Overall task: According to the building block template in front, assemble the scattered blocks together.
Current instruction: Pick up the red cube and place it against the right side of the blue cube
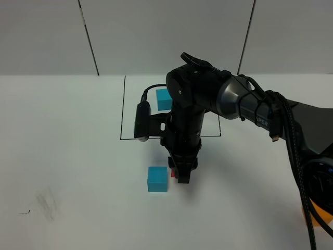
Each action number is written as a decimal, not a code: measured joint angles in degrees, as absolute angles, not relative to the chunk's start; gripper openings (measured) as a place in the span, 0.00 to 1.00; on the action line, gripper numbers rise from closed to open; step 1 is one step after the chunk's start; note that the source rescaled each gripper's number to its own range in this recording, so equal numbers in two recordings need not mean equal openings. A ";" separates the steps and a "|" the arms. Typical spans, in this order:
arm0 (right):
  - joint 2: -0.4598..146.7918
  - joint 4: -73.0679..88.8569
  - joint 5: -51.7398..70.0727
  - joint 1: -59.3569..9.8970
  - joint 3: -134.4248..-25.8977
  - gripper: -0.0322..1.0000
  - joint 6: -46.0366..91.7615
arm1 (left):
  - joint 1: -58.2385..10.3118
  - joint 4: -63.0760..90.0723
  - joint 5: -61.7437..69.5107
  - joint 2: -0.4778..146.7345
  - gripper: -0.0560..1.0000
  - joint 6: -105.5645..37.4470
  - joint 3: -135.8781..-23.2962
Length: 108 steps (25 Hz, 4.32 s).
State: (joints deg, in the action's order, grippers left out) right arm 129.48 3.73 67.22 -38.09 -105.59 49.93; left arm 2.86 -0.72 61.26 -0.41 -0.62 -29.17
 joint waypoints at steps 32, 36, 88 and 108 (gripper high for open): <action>128.61 -0.74 67.72 -39.16 -104.39 0.03 43.48 | 2.86 -0.72 61.26 -0.41 0.85 -0.62 -29.17; 123.51 -0.54 62.22 -39.61 -96.71 0.03 43.37 | 2.86 -0.72 61.26 -0.41 0.85 -0.62 -29.17; 127.75 -0.61 56.73 -40.16 -95.82 0.03 51.46 | 2.86 -0.72 61.26 -0.41 0.85 -0.62 -29.17; 127.82 -0.48 58.15 -40.16 -96.51 0.03 46.37 | 2.86 -0.72 61.26 -0.41 0.85 -0.62 -29.17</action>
